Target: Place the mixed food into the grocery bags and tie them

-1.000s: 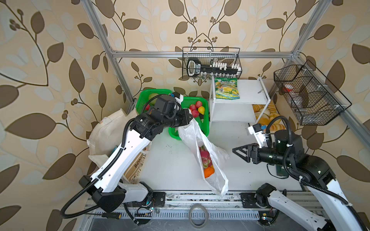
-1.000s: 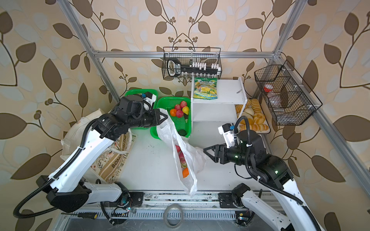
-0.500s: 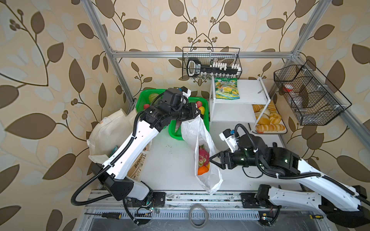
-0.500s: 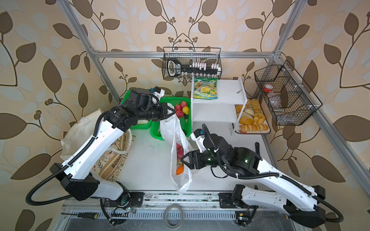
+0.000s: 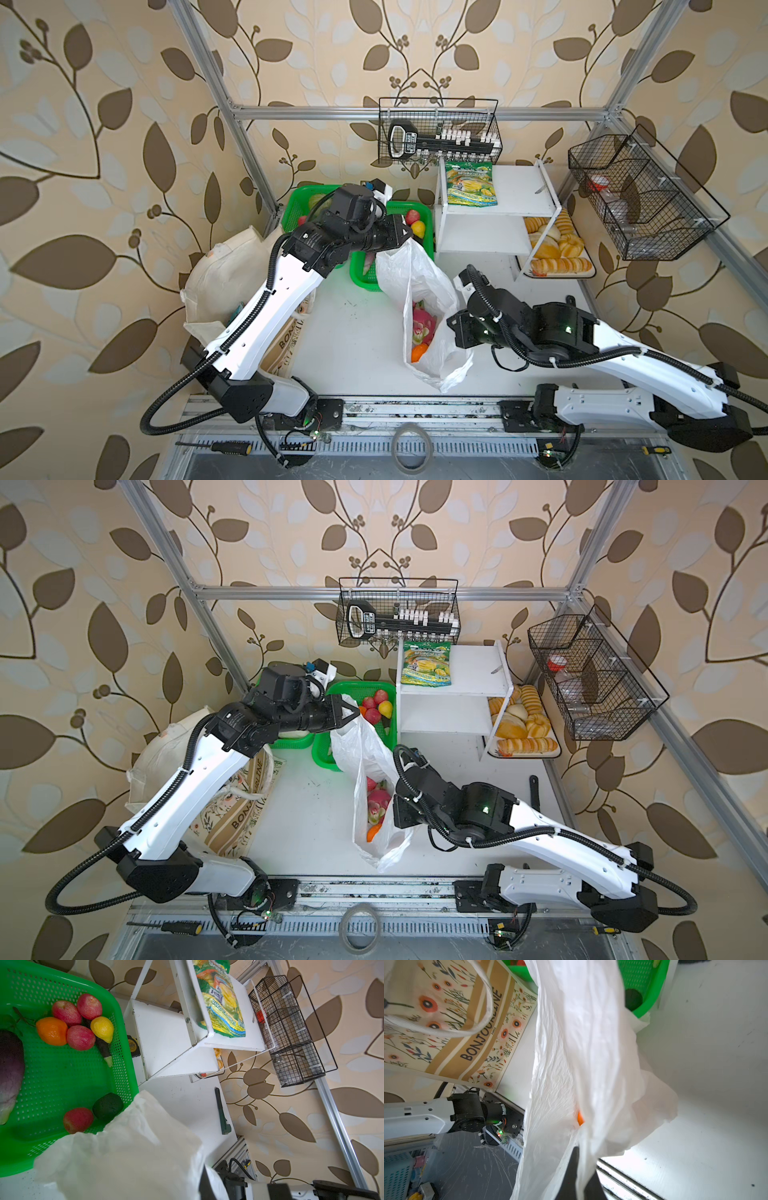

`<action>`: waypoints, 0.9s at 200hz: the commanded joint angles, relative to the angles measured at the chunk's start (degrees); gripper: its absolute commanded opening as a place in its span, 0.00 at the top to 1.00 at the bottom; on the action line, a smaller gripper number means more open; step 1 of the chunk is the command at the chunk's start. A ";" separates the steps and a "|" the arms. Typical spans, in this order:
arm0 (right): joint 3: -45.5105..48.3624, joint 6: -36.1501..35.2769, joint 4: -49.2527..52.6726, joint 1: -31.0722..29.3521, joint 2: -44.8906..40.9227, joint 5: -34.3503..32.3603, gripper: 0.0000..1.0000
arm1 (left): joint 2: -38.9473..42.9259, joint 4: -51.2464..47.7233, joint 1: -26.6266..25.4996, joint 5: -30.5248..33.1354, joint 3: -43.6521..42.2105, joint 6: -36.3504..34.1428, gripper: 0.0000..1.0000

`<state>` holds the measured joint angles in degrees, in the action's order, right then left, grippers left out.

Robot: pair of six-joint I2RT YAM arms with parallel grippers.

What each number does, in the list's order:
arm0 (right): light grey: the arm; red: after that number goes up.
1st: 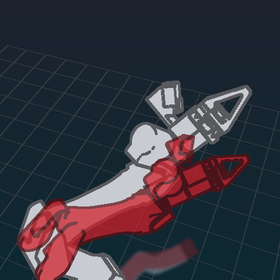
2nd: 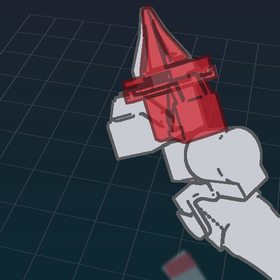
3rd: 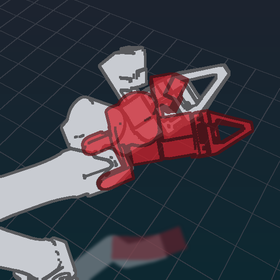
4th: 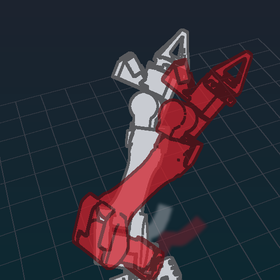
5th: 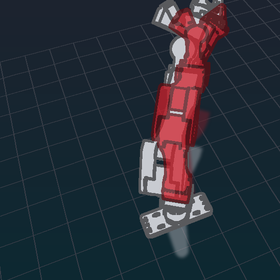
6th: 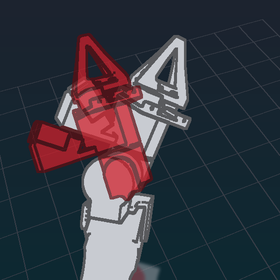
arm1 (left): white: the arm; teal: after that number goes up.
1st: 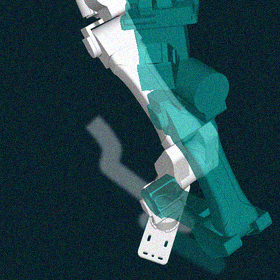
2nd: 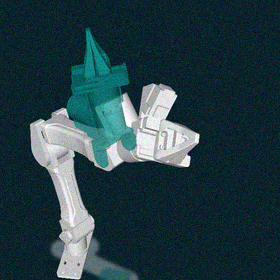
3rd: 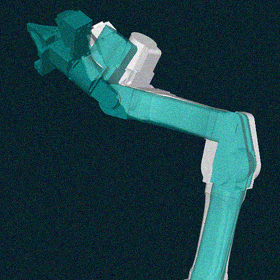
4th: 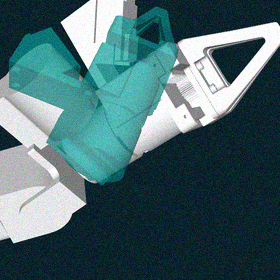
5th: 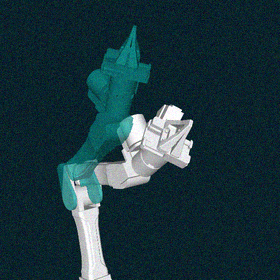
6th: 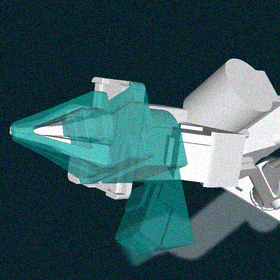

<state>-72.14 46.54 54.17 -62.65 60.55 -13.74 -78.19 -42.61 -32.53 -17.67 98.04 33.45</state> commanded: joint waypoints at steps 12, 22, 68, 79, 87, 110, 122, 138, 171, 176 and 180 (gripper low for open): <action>-6.08 -8.11 0.24 6.08 -4.72 2.81 1.00 | 10.36 -4.19 0.38 0.72 1.16 -3.95 1.00; -6.54 -10.02 -1.60 9.36 -6.05 8.95 1.00 | 11.82 -7.38 0.34 -0.16 2.90 -3.20 1.00; -9.38 -14.50 -6.34 23.86 -4.16 37.40 1.00 | 13.68 -20.34 0.35 -5.53 10.70 -1.98 1.00; -9.42 -15.28 -6.37 27.19 -1.96 41.73 1.00 | 13.60 -22.16 0.38 -4.95 10.46 -2.77 1.00; -9.26 -15.95 -6.36 29.71 -0.24 43.72 1.00 | 13.15 -23.72 0.39 -3.77 9.93 -3.40 1.00; -7.20 -16.67 -8.53 36.29 5.16 46.29 1.00 | 10.77 -25.60 0.41 0.33 7.14 -5.85 1.00; -7.57 -17.50 -8.35 37.24 8.66 42.21 1.00 | 8.83 -25.04 0.44 2.91 5.14 -7.08 1.00; -8.99 -17.72 -7.69 37.25 12.72 35.96 1.00 | 4.72 -24.84 0.41 6.47 4.41 -8.89 1.00; -9.08 -14.78 -12.21 37.29 14.76 31.83 1.00 | 0.14 -23.80 0.41 11.45 7.38 -11.20 0.71; -9.07 -14.49 -12.61 37.32 14.80 31.55 1.00 | 0.46 -22.68 0.45 10.84 7.66 -11.64 0.57; -9.07 -14.35 -12.72 37.33 14.86 31.45 1.00 | 0.96 -21.59 0.39 10.50 7.55 -11.92 0.44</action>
<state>-80.27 31.27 45.28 -25.47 76.51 21.10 -79.81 -66.22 -32.53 -10.00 103.53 25.02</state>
